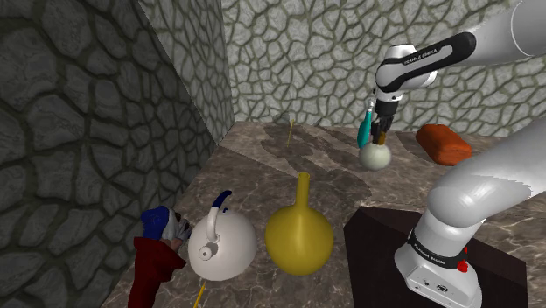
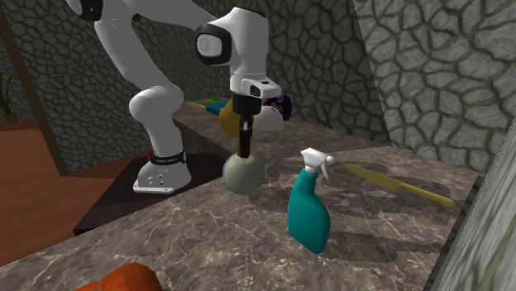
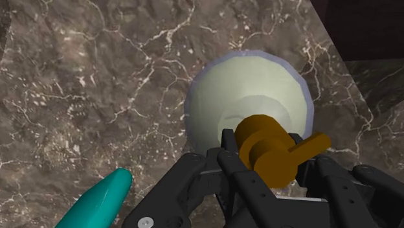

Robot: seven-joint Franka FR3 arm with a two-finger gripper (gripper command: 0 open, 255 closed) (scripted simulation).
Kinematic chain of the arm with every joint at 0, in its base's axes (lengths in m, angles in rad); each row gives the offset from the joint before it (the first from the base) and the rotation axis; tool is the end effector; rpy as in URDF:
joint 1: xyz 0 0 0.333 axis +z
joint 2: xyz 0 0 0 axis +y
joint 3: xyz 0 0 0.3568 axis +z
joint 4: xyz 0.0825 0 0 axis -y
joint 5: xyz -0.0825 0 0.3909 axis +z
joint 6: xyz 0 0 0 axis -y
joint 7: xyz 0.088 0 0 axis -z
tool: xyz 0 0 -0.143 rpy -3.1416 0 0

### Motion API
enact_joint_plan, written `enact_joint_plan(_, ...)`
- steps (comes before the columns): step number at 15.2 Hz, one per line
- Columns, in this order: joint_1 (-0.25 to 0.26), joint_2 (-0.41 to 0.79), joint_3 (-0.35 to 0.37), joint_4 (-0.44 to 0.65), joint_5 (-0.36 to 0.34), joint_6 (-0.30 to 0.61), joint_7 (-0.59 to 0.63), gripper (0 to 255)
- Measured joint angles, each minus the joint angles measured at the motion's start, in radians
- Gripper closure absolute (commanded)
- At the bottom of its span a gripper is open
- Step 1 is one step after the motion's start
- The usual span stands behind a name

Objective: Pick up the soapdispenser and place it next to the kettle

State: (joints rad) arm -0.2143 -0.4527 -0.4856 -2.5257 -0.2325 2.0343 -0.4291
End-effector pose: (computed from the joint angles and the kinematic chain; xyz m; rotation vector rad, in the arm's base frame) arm 0.2852 -0.2657 0.4061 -3.0966 0.1668 0.0949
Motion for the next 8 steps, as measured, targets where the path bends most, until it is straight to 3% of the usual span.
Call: enact_joint_plan(8,-0.001,-0.044,0.026,0.074,0.006,-0.117,0.005,255)
